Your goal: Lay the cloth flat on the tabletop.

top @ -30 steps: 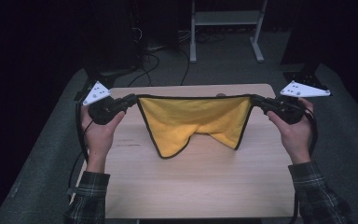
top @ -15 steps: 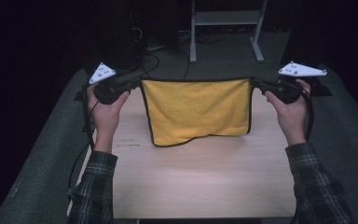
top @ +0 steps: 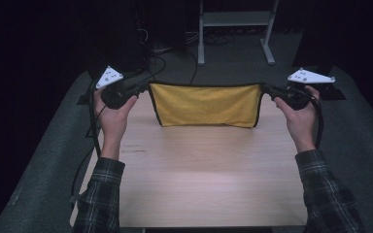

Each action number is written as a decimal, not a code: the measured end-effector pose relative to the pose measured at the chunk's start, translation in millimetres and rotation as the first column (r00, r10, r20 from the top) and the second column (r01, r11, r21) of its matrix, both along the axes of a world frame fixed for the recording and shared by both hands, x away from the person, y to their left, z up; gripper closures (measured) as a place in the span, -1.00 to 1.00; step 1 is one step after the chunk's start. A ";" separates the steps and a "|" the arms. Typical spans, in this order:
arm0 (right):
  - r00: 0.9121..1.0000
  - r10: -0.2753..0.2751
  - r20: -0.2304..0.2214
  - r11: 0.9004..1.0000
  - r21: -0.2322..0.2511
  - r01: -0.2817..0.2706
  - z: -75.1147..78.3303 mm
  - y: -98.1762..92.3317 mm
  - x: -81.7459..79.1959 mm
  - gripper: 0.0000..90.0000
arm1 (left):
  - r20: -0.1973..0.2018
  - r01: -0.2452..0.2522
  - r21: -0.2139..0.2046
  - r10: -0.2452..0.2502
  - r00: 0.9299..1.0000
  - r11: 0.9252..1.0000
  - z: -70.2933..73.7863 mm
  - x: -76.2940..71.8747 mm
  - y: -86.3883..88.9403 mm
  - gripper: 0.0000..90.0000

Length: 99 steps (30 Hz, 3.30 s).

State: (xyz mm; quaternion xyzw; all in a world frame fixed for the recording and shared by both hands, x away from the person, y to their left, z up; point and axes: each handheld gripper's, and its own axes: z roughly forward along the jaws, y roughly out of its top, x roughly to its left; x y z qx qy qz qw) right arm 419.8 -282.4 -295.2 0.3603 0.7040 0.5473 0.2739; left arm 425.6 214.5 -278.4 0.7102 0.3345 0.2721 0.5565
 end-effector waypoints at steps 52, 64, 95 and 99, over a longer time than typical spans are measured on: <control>0.951 0.122 -0.285 0.984 -0.089 -0.154 -123.7 -4.2 -56.9 0.91 | -0.298 0.099 0.083 -0.070 0.952 0.992 -131.6 -58.6 6.9 0.87; 0.931 0.168 -0.325 0.968 -0.124 -0.218 -133.8 -4.0 -88.3 0.90 | -0.342 0.128 0.077 -0.094 0.935 0.989 -144.0 -84.2 13.6 0.87; 0.855 0.232 -0.464 0.922 -0.175 -0.345 -169.8 -9.2 -147.6 0.46 | -0.510 0.254 0.146 -0.148 0.848 0.956 -184.0 -151.4 19.3 0.63; 0.860 0.268 -0.435 0.924 -0.135 -0.357 -163.2 -13.5 -152.8 0.23 | -0.487 0.231 0.123 -0.144 0.861 0.965 -178.7 -154.1 25.1 0.47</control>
